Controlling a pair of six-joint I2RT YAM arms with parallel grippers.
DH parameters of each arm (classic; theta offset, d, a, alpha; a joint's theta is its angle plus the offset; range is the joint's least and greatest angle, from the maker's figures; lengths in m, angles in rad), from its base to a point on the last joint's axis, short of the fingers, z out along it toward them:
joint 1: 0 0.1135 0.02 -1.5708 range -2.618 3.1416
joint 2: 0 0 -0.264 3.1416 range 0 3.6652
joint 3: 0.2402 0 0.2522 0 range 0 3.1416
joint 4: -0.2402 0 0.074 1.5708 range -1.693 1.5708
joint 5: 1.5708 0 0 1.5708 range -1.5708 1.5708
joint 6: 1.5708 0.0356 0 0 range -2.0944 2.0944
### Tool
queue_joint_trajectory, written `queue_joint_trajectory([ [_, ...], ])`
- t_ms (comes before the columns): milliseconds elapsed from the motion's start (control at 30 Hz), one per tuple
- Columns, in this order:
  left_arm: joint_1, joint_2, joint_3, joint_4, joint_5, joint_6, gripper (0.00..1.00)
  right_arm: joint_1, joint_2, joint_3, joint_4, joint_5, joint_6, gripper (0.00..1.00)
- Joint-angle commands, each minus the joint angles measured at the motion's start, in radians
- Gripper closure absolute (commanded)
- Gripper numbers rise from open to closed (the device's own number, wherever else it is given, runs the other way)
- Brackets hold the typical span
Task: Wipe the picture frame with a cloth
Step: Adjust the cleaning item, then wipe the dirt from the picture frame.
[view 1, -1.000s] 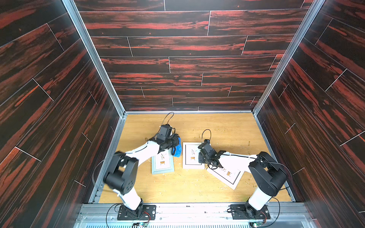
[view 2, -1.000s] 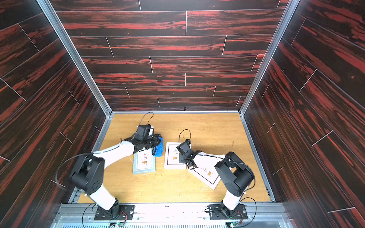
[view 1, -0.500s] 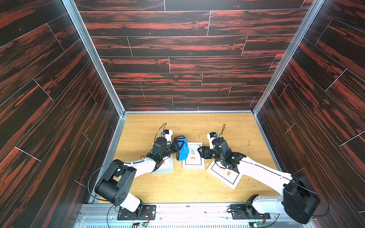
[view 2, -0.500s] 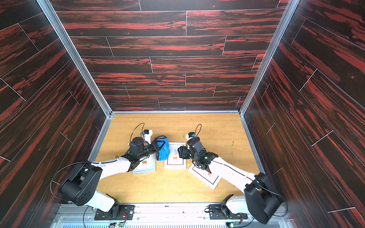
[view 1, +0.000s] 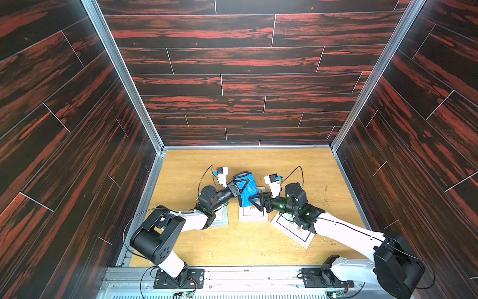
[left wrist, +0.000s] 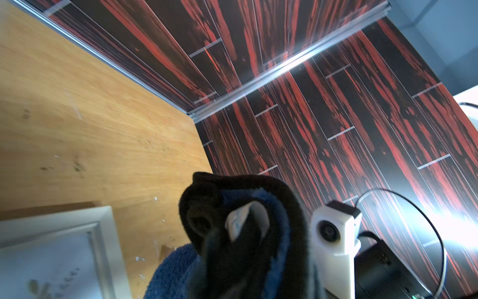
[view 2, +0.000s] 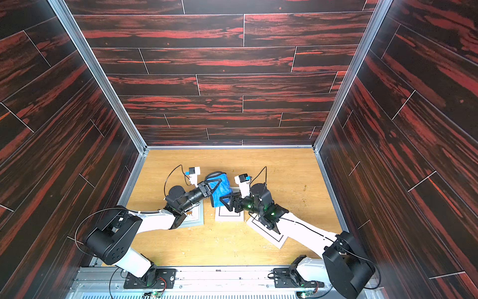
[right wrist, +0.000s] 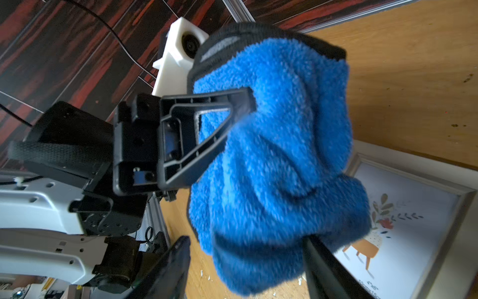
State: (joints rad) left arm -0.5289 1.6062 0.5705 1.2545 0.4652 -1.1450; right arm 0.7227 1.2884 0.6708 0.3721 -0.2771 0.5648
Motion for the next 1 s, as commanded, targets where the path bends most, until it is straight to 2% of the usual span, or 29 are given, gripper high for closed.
queue_joint_trajectory([
  [0, -0.023, -0.031, 0.004, 0.031, 0.024, 0.011, 1.00, 0.003, 0.031, 0.034, 0.054, -0.041, -0.005, 0.31],
  [133, -0.030, -0.050, 0.005, 0.003, 0.033, 0.023, 1.00, 0.006, 0.043, 0.046, 0.060, -0.046, -0.009, 0.49],
  [267, -0.029, -0.064, 0.003, -0.048, 0.045, 0.055, 0.98, 0.007, 0.033, 0.067, 0.009, -0.005, -0.015, 0.87],
  [300, -0.029, -0.069, 0.002, -0.070, 0.047, 0.063, 0.94, 0.007, 0.031, 0.074, -0.015, 0.016, -0.017, 0.93],
  [367, -0.014, -0.096, 0.000, -0.172, 0.034, 0.106, 0.74, 0.007, 0.025, 0.091, -0.087, 0.082, -0.025, 1.00],
  [467, 0.023, -0.189, 0.005, -0.493, -0.061, 0.242, 0.46, 0.006, 0.032, 0.137, -0.257, 0.243, -0.037, 1.00],
  [567, 0.020, -0.263, 0.104, -0.987, -0.171, 0.491, 0.36, 0.002, 0.095, 0.208, -0.467, 0.441, -0.032, 1.00],
  [667, 0.017, -0.254, 0.196, -1.294, -0.274, 0.614, 0.33, -0.001, 0.171, 0.241, -0.564, 0.535, -0.034, 1.00],
  [733, 0.017, -0.230, 0.210, -1.353, -0.314, 0.635, 0.32, -0.001, 0.208, 0.244, -0.561, 0.523, -0.031, 1.00],
  [833, 0.009, -0.161, 0.224, -1.370, -0.303, 0.625, 0.32, 0.002, 0.255, 0.246, -0.527, 0.481, -0.018, 1.00],
  [967, -0.033, -0.066, 0.253, -1.354, -0.300, 0.596, 0.36, 0.004, 0.332, 0.275, -0.557, 0.489, 0.014, 1.00],
])
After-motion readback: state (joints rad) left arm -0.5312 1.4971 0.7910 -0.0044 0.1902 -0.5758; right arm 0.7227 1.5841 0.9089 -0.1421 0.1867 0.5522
